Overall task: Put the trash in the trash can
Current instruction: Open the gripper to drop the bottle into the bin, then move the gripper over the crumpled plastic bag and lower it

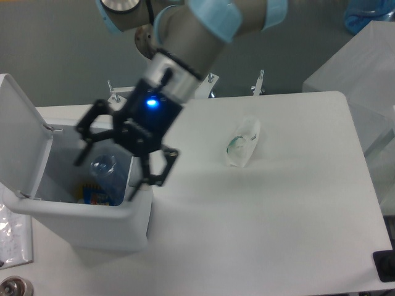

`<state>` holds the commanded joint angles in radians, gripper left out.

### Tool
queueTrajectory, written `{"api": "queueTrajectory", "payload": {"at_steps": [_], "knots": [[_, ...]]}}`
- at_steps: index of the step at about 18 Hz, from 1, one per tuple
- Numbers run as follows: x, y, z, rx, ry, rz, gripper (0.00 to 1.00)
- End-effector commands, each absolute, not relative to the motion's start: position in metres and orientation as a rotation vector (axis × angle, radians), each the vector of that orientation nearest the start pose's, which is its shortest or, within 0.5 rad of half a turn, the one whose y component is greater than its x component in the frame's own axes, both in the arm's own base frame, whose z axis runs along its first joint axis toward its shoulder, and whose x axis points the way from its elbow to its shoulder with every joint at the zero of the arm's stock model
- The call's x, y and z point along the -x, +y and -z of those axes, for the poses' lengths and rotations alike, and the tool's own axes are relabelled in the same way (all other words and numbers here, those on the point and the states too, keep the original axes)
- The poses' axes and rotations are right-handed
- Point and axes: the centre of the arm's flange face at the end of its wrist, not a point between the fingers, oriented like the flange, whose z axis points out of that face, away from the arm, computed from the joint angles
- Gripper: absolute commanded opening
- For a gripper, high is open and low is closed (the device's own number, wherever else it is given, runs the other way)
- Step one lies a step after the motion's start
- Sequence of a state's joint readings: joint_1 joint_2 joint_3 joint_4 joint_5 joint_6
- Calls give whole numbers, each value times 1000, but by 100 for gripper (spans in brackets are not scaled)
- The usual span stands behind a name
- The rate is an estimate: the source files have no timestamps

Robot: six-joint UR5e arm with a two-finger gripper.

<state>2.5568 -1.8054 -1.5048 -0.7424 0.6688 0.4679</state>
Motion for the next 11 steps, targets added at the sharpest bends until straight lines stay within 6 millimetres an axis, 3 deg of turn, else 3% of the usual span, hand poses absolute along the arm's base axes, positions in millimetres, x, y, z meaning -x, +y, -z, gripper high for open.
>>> {"api": "queueTrajectory", "payload": {"at_steps": [4,6,9,11], "knots": [[463,452,-503,2095,-380,186,100],[497,430,-482,2099,-447,176,100],[523,418,-429,2137,-476,207,100],[524,410,-399,2193,-457,187,100]]}}
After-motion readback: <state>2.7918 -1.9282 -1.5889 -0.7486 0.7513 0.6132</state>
